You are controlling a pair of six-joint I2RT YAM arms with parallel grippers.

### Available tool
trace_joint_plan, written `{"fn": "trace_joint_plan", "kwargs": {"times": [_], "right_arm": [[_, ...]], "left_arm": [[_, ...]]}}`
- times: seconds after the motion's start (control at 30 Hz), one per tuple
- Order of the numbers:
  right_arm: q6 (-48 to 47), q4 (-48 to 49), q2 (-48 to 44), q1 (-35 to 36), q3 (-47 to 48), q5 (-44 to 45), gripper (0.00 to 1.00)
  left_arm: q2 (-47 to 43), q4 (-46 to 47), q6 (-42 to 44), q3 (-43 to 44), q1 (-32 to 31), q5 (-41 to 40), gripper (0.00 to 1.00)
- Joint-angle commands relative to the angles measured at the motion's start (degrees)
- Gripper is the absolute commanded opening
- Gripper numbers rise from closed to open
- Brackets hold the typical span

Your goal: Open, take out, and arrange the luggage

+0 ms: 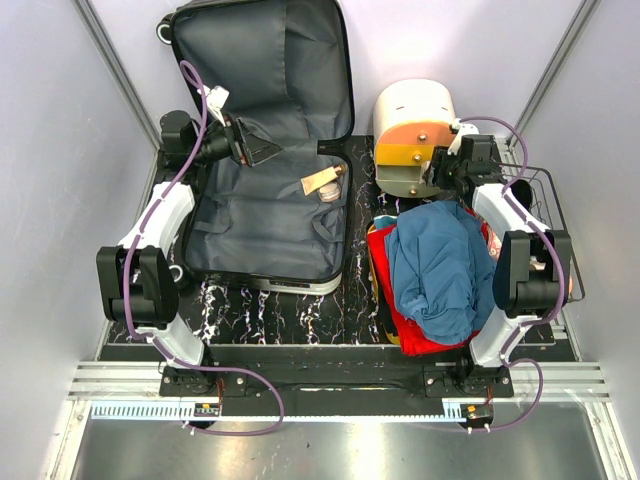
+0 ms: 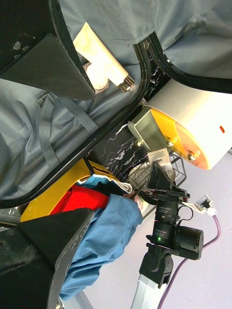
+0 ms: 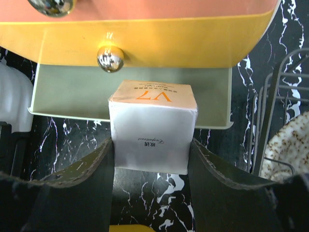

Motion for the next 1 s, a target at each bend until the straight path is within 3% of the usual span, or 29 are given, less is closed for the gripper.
{"fn": "trace_joint_plan", "kwargs": {"times": [0.0,0.23,0.47,0.97], "right_arm": [[0.93,11.57,-0.16,-0.27,3.57,-1.58,0.06],[0.05,17.75,2.03,-0.27,2.43,-3.52,0.05],[-0.30,15.38,3.35,-0.27,2.87,-2.29,0.00],[-4.78,16.43,1.42,-0.27,-3.90,-1.41,0.00]], "left_arm": [[-1.61,0.42,1.86,0.43,0.70,-0.47,0.99],[-1.79,-0.37,2.30,-0.19,1.06,-0.90,0.99],[-1.97,-1.07,2.83,-0.36,1.23,-1.26,0.99],[-1.00,-1.07,3.01,0.43,1.58,-1.43,0.99]]}}
